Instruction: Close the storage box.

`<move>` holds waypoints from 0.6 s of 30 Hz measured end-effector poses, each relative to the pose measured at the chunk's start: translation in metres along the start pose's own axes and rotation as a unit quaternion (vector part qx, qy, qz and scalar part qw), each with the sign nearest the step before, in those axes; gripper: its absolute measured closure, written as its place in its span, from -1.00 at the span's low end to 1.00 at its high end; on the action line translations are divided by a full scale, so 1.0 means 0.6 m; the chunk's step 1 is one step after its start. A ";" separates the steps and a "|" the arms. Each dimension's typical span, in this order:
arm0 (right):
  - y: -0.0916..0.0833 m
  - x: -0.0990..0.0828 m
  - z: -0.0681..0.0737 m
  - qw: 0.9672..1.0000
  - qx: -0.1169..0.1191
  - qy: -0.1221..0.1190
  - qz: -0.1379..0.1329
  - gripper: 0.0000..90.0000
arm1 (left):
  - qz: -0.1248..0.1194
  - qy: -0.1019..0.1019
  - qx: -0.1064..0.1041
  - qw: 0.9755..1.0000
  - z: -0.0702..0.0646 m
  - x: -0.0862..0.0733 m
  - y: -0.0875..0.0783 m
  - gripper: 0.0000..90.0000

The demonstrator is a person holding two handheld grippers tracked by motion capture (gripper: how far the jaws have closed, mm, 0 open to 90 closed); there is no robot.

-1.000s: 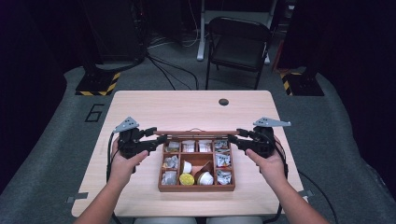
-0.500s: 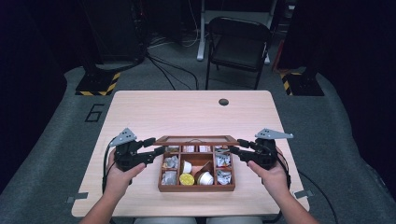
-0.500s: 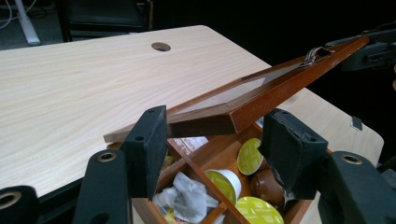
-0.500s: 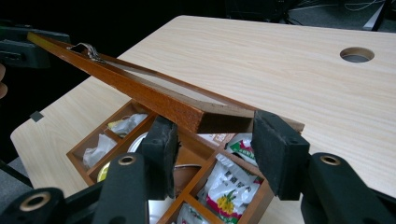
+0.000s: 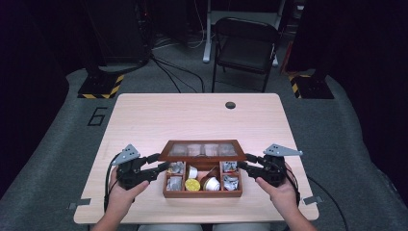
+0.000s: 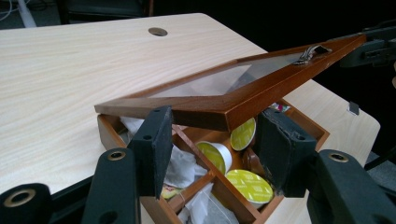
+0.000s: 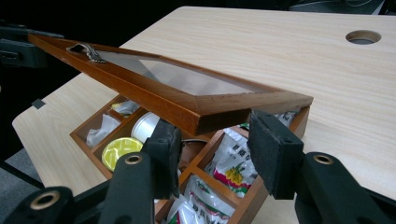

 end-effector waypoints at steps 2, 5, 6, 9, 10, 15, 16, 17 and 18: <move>-0.001 -0.006 0.002 1.000 0.000 -0.001 0.001 0.21 | -0.001 0.000 0.000 1.000 -0.001 -0.007 -0.001 0.04; -0.004 -0.016 0.005 1.000 -0.003 -0.004 0.002 0.21 | 0.000 -0.004 0.002 1.000 -0.002 -0.019 0.001 0.04; -0.005 -0.021 0.006 1.000 -0.003 -0.005 0.002 0.21 | 0.002 -0.001 0.003 1.000 -0.002 -0.023 0.001 0.04; -0.008 -0.033 0.010 1.000 0.000 -0.001 0.000 0.21 | 0.006 0.003 0.004 1.000 -0.004 -0.032 0.002 0.04; -0.009 -0.036 0.011 1.000 0.002 -0.001 -0.001 0.21 | 0.006 0.003 0.007 1.000 -0.004 -0.035 0.002 0.04; -0.013 -0.053 0.013 1.000 0.002 0.006 0.000 0.21 | 0.012 0.008 0.010 1.000 -0.006 -0.048 0.003 0.03; -0.013 -0.055 0.014 1.000 0.002 0.007 0.001 0.21 | 0.013 0.010 0.011 1.000 -0.006 -0.050 0.002 0.03; -0.013 -0.056 0.014 1.000 0.003 0.008 0.001 0.21 | 0.012 0.008 0.012 1.000 -0.006 -0.053 0.003 0.03; -0.014 -0.058 0.014 1.000 0.001 0.006 0.003 0.21 | 0.014 0.008 0.012 1.000 -0.006 -0.056 0.002 0.03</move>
Point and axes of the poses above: each handheld gripper's, and its own axes: y roughly forward along the jaws, x roughly out of its top, z roughly to its left, the point moved 7 cm from there along y, roughly forward along the jaws, and after that the axes turned 3 degrees about -y, right-handed, at the moved point
